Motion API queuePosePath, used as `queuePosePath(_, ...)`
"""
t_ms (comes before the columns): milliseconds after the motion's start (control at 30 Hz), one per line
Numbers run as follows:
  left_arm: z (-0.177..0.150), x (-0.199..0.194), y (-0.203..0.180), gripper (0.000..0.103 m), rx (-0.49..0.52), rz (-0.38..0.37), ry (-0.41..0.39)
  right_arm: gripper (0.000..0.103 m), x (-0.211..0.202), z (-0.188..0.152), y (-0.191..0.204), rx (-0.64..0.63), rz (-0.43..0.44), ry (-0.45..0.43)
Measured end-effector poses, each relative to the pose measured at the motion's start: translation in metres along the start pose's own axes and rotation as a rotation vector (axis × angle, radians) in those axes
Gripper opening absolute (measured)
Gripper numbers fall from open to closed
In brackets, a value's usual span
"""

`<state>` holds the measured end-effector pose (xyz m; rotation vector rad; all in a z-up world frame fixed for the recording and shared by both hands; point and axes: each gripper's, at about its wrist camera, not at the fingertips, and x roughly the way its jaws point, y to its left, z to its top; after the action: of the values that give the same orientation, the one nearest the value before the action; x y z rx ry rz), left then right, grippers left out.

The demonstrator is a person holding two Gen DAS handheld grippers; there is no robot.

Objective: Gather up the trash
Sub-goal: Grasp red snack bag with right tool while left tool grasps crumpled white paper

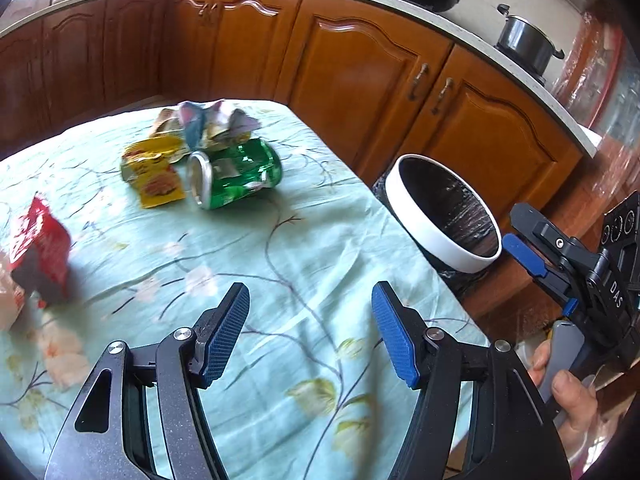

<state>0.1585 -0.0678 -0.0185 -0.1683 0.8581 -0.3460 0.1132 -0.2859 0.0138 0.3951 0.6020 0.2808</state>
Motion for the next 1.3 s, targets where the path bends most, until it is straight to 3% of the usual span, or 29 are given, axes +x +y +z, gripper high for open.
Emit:
queuePosePath(367,-0.026,-0.047,0.076,0.065,-0.11,0.1,-0.043,0.097,0.032,-0.026,0.064,-0.077,0.11,0.083)
queuePosePath(800,-0.037,-0.084,0.132,0.065,-0.174,0.218,-0.101,0.096,0.068,-0.04,0.123,-0.148,0.221,0.164)
queuePosePath(1000,-0.037,-0.094,0.164,0.065,-0.206,0.292,-0.125,0.085,0.095,-0.048,0.153,-0.192,0.27,0.227)
queuePosePath(1300,-0.029,-0.084,0.204,0.065,-0.239,0.336,-0.086,0.074,0.15,-0.054,0.192,-0.205,0.323,0.337)
